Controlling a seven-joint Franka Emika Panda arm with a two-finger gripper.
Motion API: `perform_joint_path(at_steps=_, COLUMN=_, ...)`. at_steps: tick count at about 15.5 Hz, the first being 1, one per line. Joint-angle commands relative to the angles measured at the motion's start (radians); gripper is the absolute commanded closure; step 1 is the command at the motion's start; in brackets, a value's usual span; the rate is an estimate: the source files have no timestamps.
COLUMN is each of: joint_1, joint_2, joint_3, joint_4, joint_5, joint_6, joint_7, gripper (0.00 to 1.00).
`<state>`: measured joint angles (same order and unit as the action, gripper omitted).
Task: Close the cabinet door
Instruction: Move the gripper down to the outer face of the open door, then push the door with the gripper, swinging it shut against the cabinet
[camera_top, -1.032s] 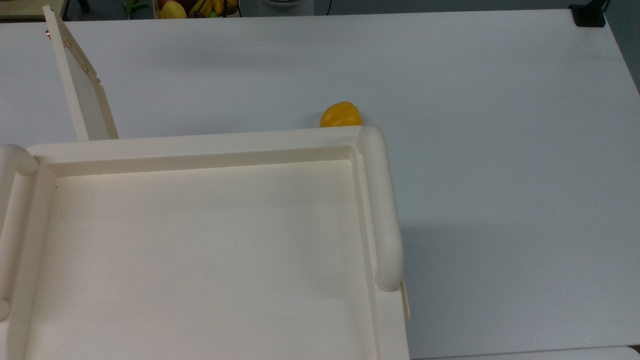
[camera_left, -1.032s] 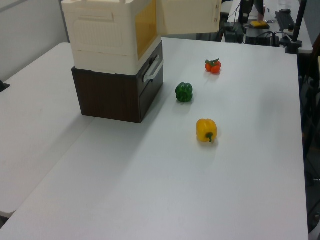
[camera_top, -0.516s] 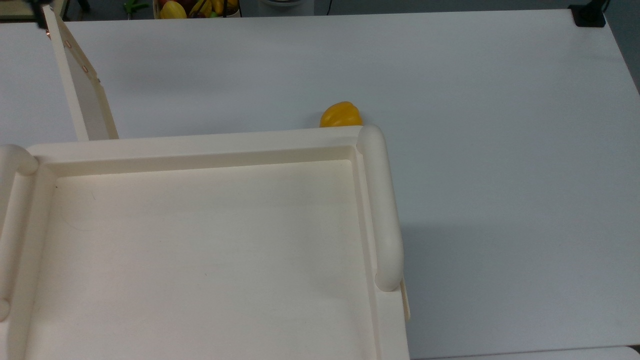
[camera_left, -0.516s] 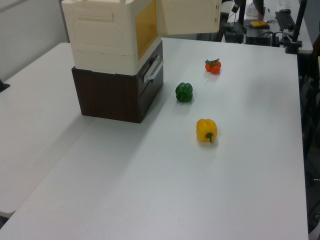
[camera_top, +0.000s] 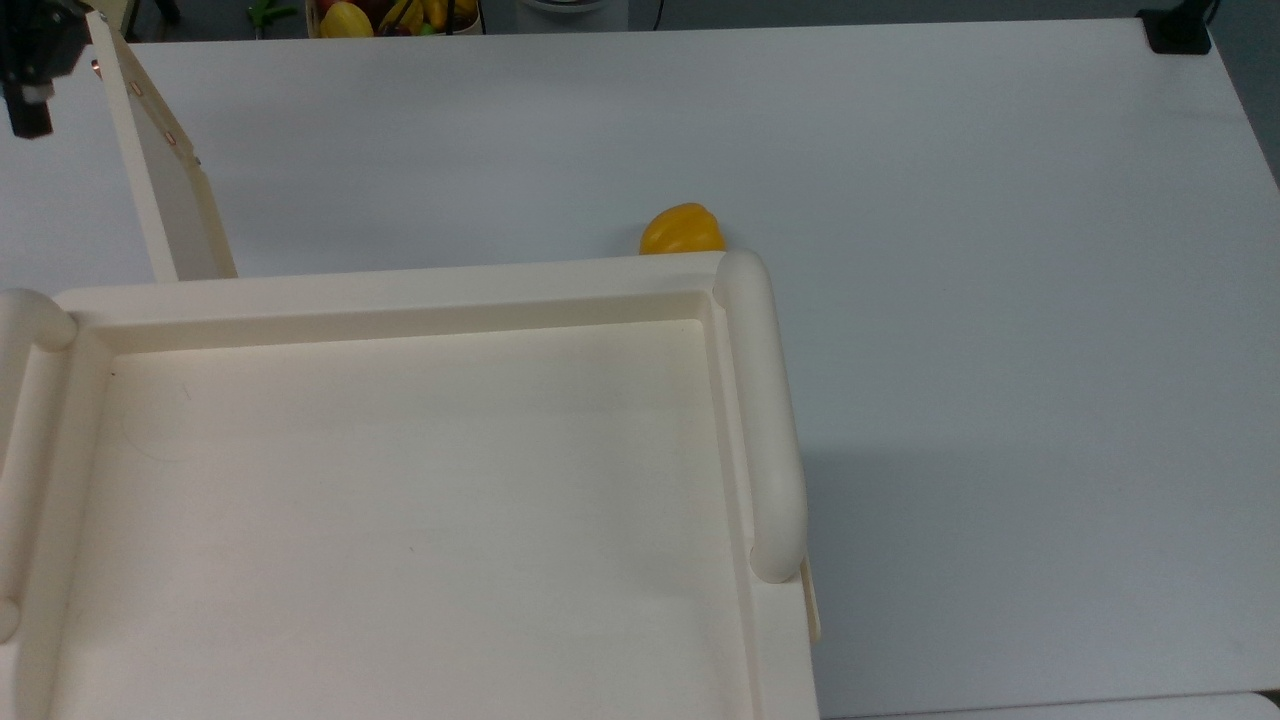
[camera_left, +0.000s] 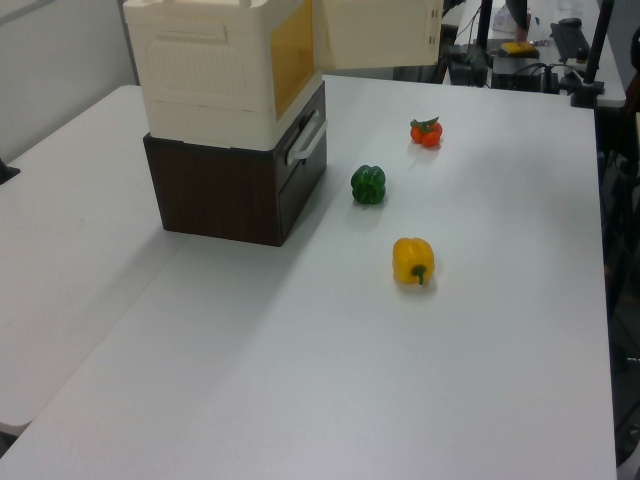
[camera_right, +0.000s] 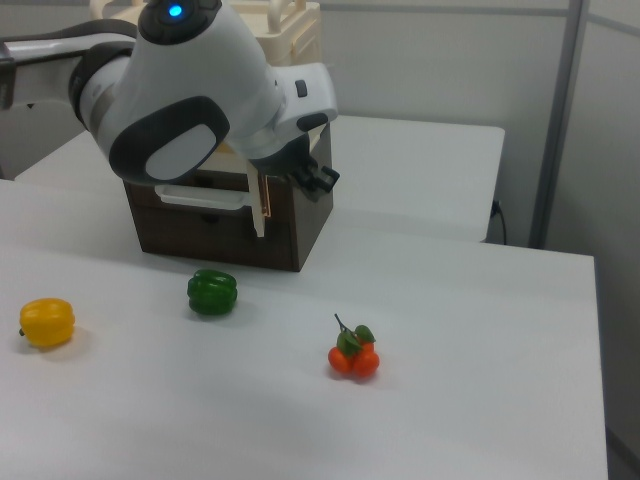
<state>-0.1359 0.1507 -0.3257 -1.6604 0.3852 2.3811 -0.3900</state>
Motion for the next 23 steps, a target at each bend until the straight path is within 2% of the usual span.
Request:
perform_joint_path(at_steps=1, joint_1=0.022, joint_2=0.006, joint_3=0.004, joint_4=0.002, joint_5=0.049, joint_6=0.021, joint_7=-0.018, gripper=1.0)
perform_joint_path(at_steps=4, joint_1=0.042, joint_2=0.006, joint_3=0.033, joint_4=-0.001, joint_5=0.063, joint_6=0.017, joint_7=-0.024, gripper=1.0)
perform_joint_path(at_steps=9, joint_1=0.042, joint_2=0.01, joint_3=0.128, joint_4=-0.004, joint_5=0.093, joint_6=0.01, joint_7=-0.015, gripper=1.0)
perform_joint_path(at_steps=13, joint_1=0.067, joint_2=0.023, joint_3=0.165, joint_4=0.004, joint_5=0.145, joint_6=0.021, joint_7=-0.016, gripper=1.0)
perform_joint_path(at_steps=16, joint_1=0.071, joint_2=0.046, joint_3=0.214, joint_4=0.014, joint_5=0.164, joint_6=0.033, joint_7=-0.015, gripper=1.0)
perform_joint_path(at_steps=18, joint_1=0.084, joint_2=0.05, joint_3=0.243, joint_4=0.021, joint_5=0.179, joint_6=0.107, joint_7=-0.015, gripper=1.0)
perform_joint_path(at_steps=23, joint_1=0.119, joint_2=0.105, joint_3=0.28, joint_4=0.024, joint_5=0.185, joint_6=0.265, joint_7=-0.013, gripper=1.0)
